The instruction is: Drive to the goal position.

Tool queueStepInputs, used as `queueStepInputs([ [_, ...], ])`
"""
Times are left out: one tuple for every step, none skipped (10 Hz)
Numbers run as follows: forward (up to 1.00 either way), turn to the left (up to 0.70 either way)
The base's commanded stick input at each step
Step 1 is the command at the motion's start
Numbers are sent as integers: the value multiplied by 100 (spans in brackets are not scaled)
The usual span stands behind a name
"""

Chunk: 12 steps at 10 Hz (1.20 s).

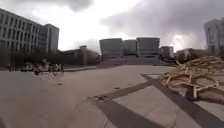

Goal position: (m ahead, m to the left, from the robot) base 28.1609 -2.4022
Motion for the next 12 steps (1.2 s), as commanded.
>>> queueStepInputs([
  [100, -16],
  [100, -16],
  [100, -16],
  [100, -16],
  [100, -16],
  [100, -16],
  [100, -16],
  [100, -16],
  [100, -16],
  [100, -17],
  [100, -17],
  [100, -17],
])
